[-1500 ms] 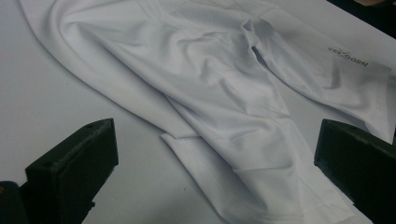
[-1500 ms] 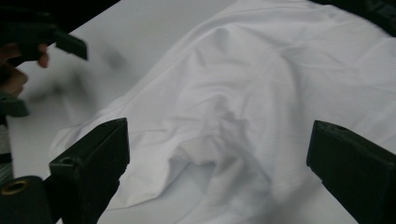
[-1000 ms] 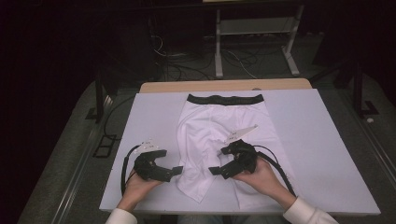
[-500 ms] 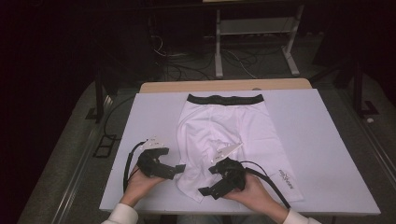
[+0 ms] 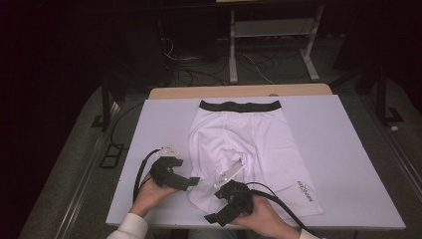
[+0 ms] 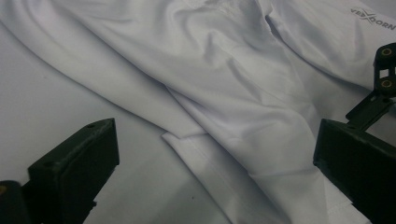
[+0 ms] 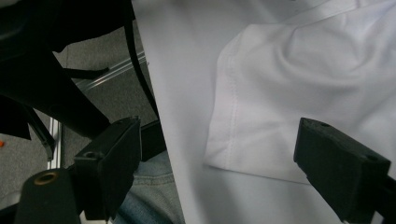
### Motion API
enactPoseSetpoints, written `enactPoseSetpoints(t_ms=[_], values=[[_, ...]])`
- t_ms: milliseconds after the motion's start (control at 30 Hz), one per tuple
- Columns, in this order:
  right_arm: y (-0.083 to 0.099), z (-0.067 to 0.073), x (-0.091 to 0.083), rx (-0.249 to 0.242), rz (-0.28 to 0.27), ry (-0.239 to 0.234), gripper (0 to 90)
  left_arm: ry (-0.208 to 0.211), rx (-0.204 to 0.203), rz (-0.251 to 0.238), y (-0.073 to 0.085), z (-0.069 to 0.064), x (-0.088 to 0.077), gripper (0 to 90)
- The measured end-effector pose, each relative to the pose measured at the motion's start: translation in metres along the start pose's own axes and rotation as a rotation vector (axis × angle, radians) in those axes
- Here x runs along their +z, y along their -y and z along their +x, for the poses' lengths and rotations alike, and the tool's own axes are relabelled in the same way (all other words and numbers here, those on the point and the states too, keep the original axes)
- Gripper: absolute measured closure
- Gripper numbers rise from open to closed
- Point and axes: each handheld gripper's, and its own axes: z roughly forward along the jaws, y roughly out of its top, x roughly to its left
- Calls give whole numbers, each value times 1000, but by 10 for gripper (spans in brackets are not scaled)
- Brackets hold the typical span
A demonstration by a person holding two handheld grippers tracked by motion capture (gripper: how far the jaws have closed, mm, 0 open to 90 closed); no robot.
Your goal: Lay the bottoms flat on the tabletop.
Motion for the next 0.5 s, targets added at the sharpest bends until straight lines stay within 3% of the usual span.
enactPoseSetpoints(t_ms=[300, 500], values=[[2, 4, 9, -9, 27, 5, 206, 15, 7, 33, 2, 4, 2, 132], [5, 8, 12, -23, 24, 67, 324, -12, 37, 69, 3, 7, 8, 230]])
